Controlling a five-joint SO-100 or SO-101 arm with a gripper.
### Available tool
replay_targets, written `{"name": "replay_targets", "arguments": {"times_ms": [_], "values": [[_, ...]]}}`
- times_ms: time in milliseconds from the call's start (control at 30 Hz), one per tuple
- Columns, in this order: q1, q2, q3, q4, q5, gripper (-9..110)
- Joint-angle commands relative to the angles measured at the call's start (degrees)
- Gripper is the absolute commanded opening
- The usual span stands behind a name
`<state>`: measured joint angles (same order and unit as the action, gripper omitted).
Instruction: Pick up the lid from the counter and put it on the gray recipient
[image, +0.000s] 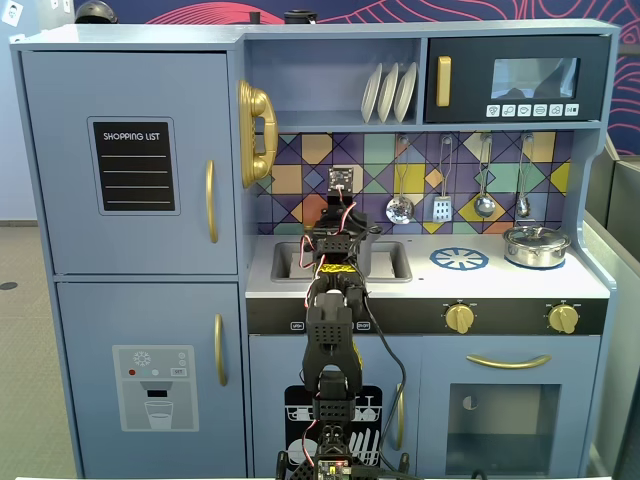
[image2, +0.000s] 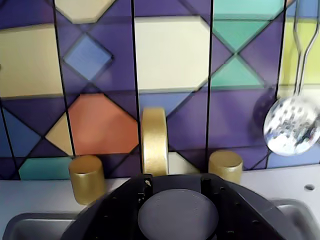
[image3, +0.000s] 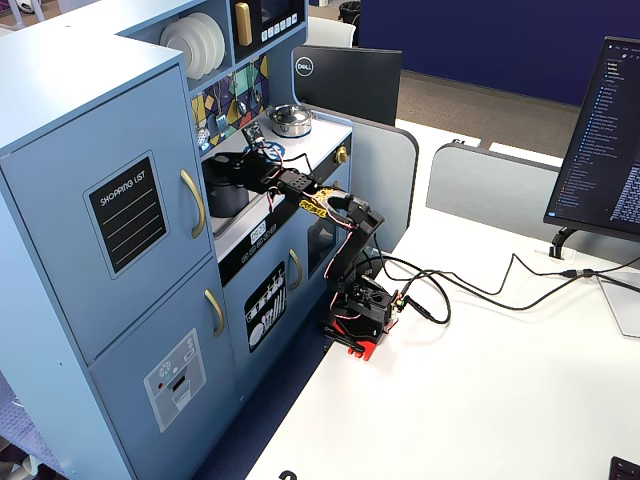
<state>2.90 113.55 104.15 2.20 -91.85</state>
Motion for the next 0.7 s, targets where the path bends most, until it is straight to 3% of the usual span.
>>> {"name": "replay_targets", "arguments": {"times_ms": [0, 400, 667], "values": [[-0.97, 0.26, -1.67, -2.20, 0.88, 0], [-1.76, 2.90, -0.97, 1.76, 0.62, 0], [0.62, 7.91, 2.20, 5.98, -1.49, 24]]}}
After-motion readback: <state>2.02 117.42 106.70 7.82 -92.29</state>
